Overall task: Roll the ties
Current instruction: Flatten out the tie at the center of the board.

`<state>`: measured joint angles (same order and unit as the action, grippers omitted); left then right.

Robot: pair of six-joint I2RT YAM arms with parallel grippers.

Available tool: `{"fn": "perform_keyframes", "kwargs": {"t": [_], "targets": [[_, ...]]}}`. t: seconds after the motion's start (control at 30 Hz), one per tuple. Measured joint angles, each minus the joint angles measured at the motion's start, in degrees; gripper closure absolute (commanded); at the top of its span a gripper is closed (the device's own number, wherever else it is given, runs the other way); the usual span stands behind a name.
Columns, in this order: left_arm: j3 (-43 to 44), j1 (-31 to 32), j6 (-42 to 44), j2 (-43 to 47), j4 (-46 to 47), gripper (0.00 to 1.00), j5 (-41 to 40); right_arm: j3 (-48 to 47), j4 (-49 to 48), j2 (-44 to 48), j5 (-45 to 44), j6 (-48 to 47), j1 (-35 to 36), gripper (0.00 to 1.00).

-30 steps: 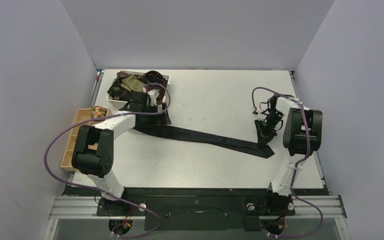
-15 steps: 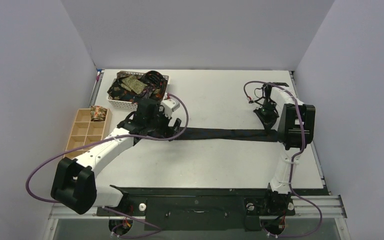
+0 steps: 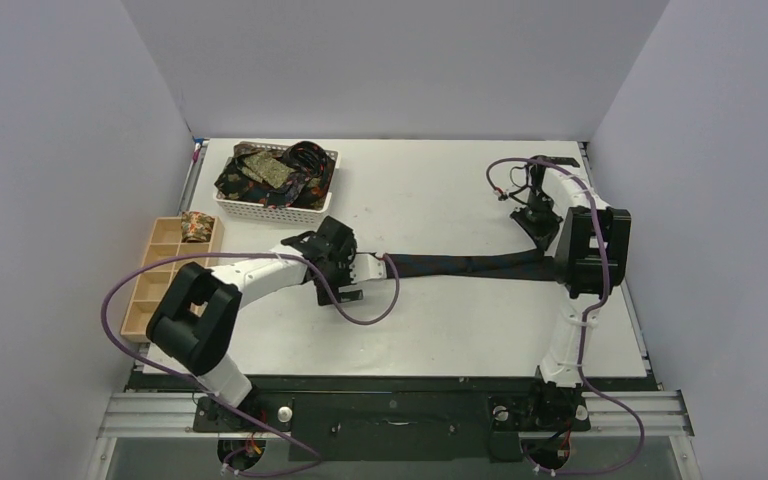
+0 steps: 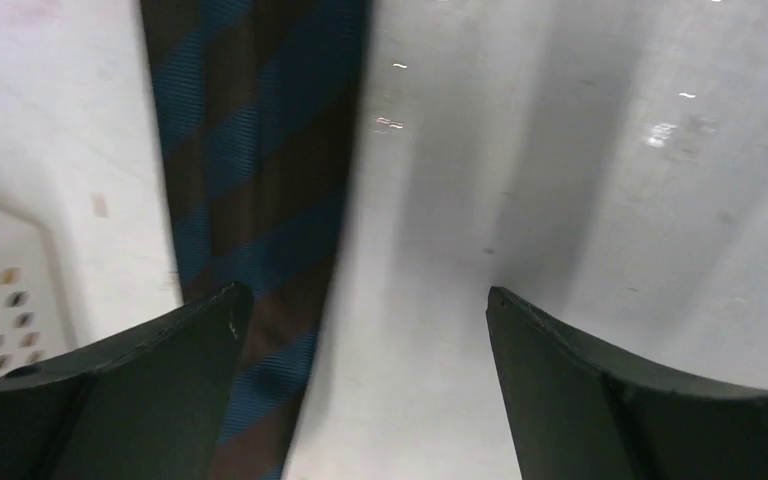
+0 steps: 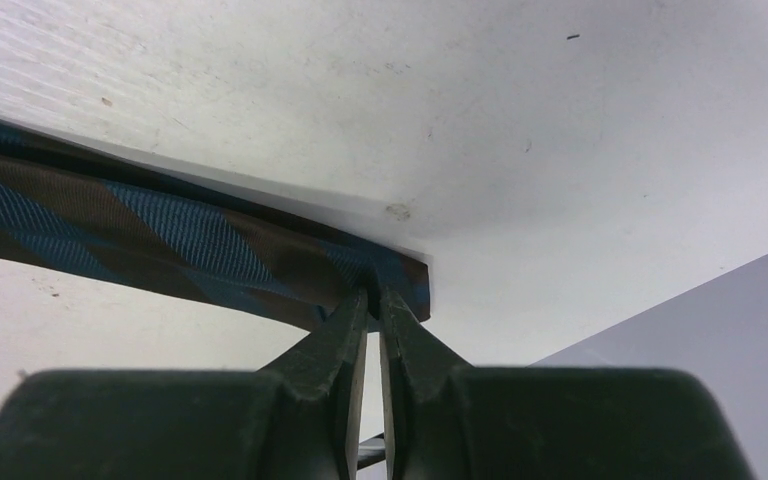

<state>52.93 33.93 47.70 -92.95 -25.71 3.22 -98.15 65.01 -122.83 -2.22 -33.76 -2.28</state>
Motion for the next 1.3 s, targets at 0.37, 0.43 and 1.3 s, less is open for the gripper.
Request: {"fn": "perform_keyframes", "kwargs": {"t": [0.37, 0.43, 1.3], "targets": [[3.89, -2.75, 8.98, -3.41, -2.12, 0.3, -6.47, 0.0, 0.94, -0.02, 0.22, -1.01, -0.87, 0.73], [4.96, -3.78, 9.92, -3.63, -3.58, 0.37, -6.45, 0.0, 1.53, -0.02, 0.92, -1.38, -1.18, 0.71], [13.38, -11.17, 13.0, -6.73, -12.92, 0.82, -5.73, 4.15, 5.01, 2.03, 10.45, 5.84, -8.85, 0.99]]}}
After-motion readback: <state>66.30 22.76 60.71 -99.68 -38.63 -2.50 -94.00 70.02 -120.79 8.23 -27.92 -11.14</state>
